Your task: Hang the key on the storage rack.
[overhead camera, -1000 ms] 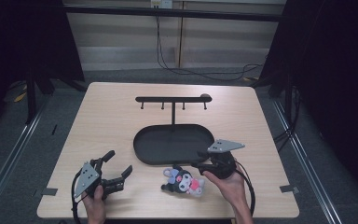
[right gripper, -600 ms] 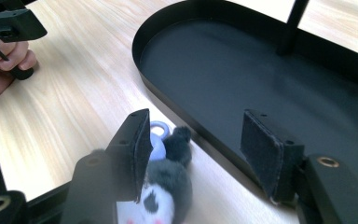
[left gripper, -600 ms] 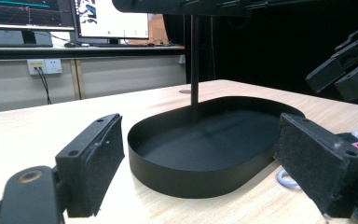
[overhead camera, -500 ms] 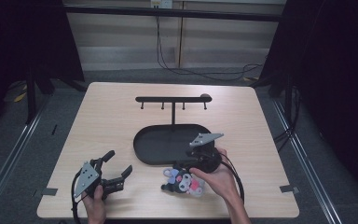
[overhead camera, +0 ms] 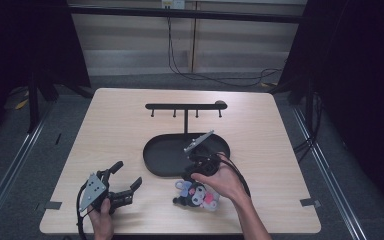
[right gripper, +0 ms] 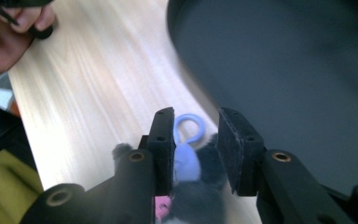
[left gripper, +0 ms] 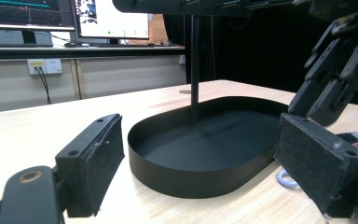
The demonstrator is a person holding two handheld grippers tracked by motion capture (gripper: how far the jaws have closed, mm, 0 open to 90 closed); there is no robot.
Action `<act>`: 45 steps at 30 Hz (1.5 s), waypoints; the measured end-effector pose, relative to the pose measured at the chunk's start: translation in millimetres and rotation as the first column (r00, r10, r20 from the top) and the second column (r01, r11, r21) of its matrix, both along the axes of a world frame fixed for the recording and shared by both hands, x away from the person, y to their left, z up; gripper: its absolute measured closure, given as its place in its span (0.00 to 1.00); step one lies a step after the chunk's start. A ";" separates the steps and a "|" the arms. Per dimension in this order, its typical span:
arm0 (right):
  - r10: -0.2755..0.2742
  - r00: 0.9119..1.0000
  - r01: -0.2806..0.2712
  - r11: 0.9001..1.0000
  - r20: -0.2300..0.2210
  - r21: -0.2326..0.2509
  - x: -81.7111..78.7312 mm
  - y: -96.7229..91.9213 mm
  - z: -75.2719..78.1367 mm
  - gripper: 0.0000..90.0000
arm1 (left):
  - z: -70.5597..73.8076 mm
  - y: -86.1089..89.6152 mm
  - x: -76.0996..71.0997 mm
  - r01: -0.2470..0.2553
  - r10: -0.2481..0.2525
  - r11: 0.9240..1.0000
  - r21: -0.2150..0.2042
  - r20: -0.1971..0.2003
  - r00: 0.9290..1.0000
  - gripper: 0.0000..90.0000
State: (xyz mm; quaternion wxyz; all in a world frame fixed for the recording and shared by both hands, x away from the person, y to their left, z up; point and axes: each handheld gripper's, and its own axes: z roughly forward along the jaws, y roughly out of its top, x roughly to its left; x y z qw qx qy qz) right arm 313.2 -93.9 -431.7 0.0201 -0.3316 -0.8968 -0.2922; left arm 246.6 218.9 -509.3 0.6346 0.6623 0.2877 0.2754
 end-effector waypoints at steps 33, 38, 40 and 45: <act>0.052 0.990 -0.085 0.962 -0.130 -0.259 4.7 38.5 -37.5 0.74 | 0.3 1.0 0.9 0.012 -0.012 1.000 0.010 0.000 1.000 0.17; 0.049 0.991 -0.077 0.968 -0.122 -0.240 3.8 34.7 -36.1 0.85 | 0.1 0.5 0.5 0.006 -0.006 1.000 0.000 -0.004 1.000 0.17; 0.048 0.992 -0.076 0.968 -0.119 -0.241 3.4 33.3 -35.9 0.86 | 0.3 0.9 1.1 0.011 -0.011 1.000 0.006 -0.001 1.000 0.17; 0.042 0.993 -0.068 0.969 -0.113 -0.240 3.6 30.2 -33.9 0.92 | 0.1 0.2 1.0 0.009 -0.009 1.000 -0.005 -0.002 1.000 0.17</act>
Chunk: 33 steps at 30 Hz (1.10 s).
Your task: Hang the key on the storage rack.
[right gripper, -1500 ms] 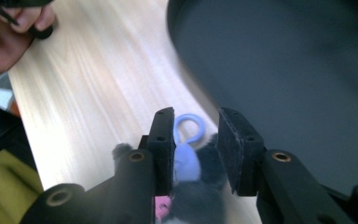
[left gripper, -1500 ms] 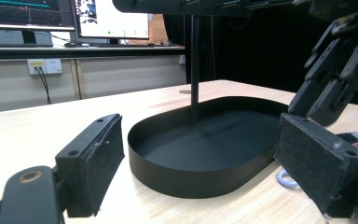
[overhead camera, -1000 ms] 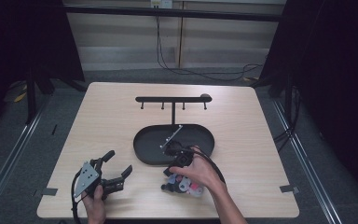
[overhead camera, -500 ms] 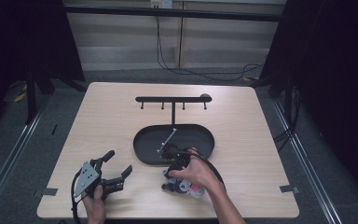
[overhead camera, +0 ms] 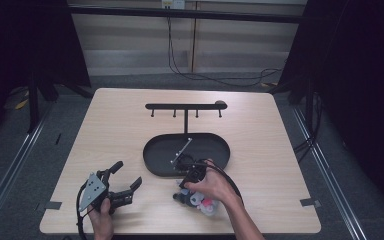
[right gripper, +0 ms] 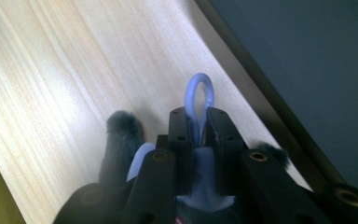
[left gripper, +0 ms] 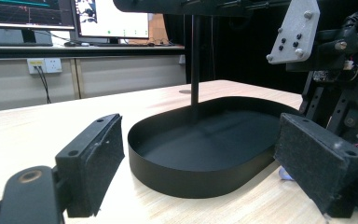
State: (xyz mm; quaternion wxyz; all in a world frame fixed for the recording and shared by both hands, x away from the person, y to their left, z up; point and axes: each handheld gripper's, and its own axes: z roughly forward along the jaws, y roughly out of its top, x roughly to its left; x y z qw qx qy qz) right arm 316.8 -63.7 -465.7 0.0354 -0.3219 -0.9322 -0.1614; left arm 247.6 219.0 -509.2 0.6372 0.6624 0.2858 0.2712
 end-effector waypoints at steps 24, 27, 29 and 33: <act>-0.023 0.999 0.024 1.000 -0.049 0.020 5.0 -7.6 5.4 0.94 | -0.1 0.4 -0.3 -0.005 0.005 1.000 0.001 -0.004 1.000 0.17; -0.016 0.998 0.017 1.000 -0.055 0.018 4.9 -7.0 6.6 0.94 | -0.1 0.3 -0.3 -0.005 0.005 1.000 0.001 -0.004 1.000 0.17; -0.013 0.999 0.014 1.000 -0.052 0.014 5.3 -7.3 7.3 0.94 | -0.1 0.3 -0.4 -0.004 0.004 1.000 0.001 -0.004 1.000 0.17; -0.015 0.998 0.015 1.000 -0.061 0.001 5.2 -7.8 8.1 0.94 | -0.1 0.3 -0.4 -0.006 0.006 1.000 0.000 -0.005 1.000 0.17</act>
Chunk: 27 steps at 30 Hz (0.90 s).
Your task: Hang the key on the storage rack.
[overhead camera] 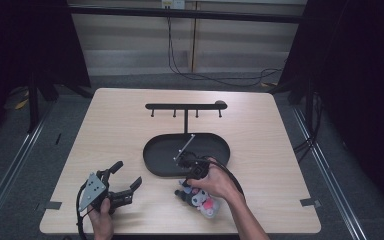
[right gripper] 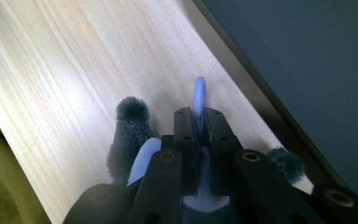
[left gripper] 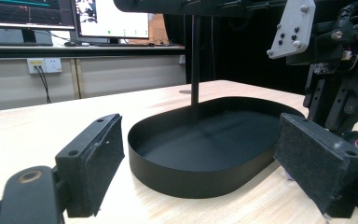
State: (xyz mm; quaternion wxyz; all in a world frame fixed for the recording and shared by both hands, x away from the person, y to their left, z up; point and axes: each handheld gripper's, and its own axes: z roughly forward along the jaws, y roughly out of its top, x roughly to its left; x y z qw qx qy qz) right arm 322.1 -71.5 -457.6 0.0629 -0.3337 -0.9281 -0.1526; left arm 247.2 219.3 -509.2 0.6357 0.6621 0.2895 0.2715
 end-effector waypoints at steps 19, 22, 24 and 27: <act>0.015 0.999 -0.016 0.999 -0.030 -0.034 0.0 -5.4 21.2 0.94 | 0.0 0.0 0.1 0.002 -0.002 1.000 0.003 0.002 1.000 0.17; 0.005 0.999 -0.006 1.000 -0.039 -0.026 -0.8 -6.6 27.0 0.94 | 0.0 -0.1 0.1 0.002 -0.002 1.000 0.002 0.002 1.000 0.17; 0.011 0.999 -0.012 0.999 -0.038 -0.037 -1.0 -7.0 30.0 0.94 | 0.0 -0.1 -0.1 -0.001 0.001 1.000 0.000 0.001 1.000 0.17; 0.016 1.000 -0.017 0.999 -0.027 -0.042 -0.4 -8.5 34.4 0.94 | 0.0 -0.2 -0.1 -0.002 0.002 1.000 -0.001 0.000 1.000 0.17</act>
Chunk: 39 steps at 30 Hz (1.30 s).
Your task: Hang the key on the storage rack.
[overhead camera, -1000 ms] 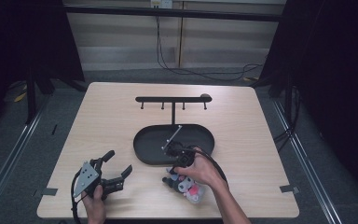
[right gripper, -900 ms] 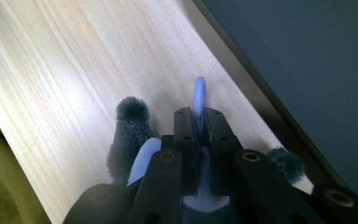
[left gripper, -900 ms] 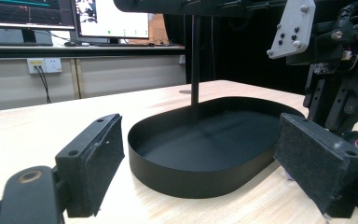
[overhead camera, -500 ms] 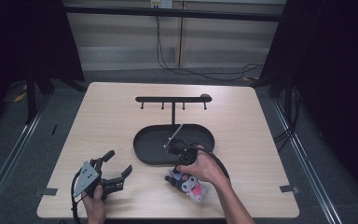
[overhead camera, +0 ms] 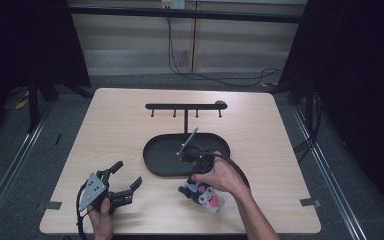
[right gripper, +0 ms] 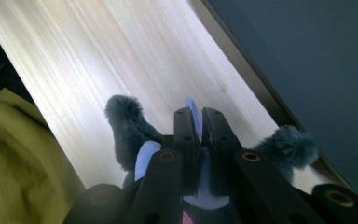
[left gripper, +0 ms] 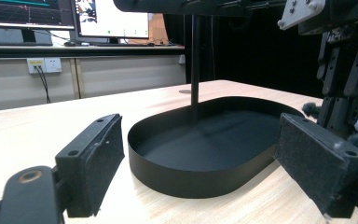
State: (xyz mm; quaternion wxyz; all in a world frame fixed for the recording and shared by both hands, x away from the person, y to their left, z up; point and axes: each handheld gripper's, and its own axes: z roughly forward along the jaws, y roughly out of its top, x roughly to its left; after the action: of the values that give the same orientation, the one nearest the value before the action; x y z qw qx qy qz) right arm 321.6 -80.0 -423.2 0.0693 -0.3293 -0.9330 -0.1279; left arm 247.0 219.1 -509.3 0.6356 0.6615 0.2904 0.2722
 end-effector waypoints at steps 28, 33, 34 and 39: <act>-0.031 0.996 0.027 0.998 0.079 0.054 5.7 -18.4 54.7 0.95 | 0.0 -0.1 -0.1 0.001 -0.001 1.000 0.001 0.001 1.000 0.17; -0.042 0.995 0.036 0.997 0.090 0.066 8.3 -21.2 64.0 0.94 | 0.1 0.1 0.2 0.005 -0.005 1.000 0.005 0.003 1.000 0.17; -0.044 0.995 0.038 0.997 0.091 0.071 8.6 -21.7 64.8 0.95 | 0.0 -0.4 0.1 0.003 -0.003 1.000 -0.004 0.001 1.000 0.17; -0.053 0.992 0.044 0.996 0.111 0.083 11.2 -25.5 72.0 0.94 | 0.1 0.2 0.1 0.007 -0.007 1.000 0.007 0.003 1.000 0.17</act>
State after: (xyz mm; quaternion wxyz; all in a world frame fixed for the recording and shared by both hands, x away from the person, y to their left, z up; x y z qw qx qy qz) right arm 332.8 -105.5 -351.2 0.0266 -0.3409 -0.9213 -0.1852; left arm 247.2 219.4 -509.2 0.6345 0.6645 0.2864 0.2720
